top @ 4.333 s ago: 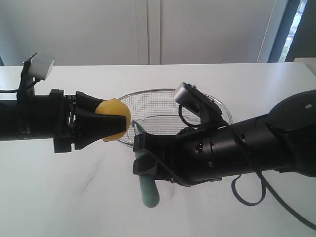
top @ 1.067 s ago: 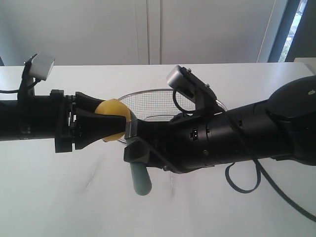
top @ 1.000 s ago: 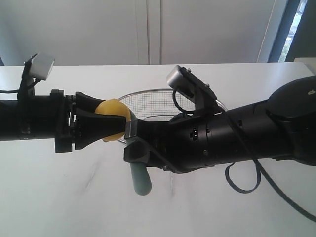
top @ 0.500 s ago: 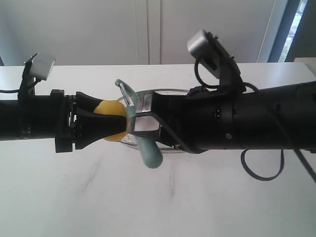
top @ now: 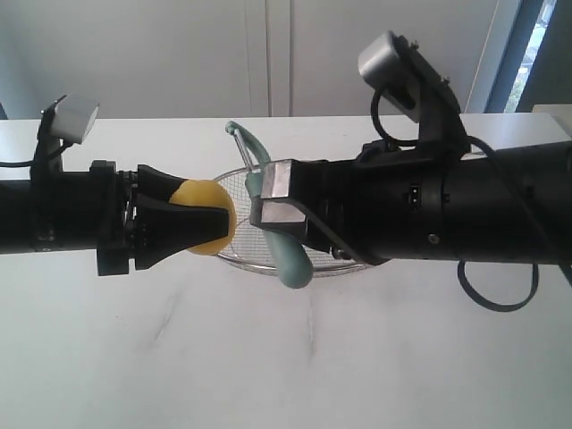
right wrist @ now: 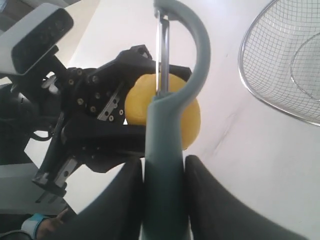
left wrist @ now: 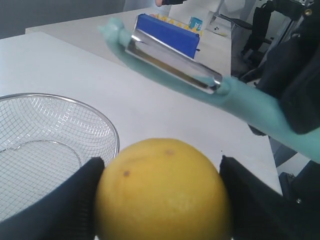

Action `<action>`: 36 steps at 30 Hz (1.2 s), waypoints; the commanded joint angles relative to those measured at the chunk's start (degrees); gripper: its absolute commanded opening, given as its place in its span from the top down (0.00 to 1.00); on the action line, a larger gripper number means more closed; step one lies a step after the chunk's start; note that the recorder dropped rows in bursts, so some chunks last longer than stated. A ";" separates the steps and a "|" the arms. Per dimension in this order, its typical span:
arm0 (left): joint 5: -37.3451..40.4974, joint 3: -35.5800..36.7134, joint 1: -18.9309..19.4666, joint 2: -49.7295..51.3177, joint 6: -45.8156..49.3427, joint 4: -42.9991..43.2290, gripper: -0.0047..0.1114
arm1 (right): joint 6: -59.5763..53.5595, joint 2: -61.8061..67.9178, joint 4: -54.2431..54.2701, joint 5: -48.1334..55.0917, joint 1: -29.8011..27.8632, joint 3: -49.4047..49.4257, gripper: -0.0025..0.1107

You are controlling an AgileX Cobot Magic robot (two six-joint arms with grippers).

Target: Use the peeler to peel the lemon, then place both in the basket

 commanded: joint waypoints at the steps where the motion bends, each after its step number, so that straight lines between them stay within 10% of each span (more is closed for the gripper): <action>1: 1.87 -0.09 -0.09 -0.18 9.28 -1.42 0.96 | 0.29 -1.37 -0.35 -0.61 0.00 -0.16 0.98; 13: 1.79 -0.09 -0.09 -0.18 9.28 -1.42 0.96 | 1.63 -10.66 -5.68 0.86 0.00 -0.16 0.98; 24: 2.07 -0.09 -0.09 -0.18 9.28 -1.42 0.96 | 40.98 -10.02 -50.25 6.33 -5.38 0.07 0.98; 36: 2.19 -0.09 -0.09 -0.18 9.28 -1.42 0.96 | 37.35 -1.26 -41.33 3.33 -7.15 4.69 0.98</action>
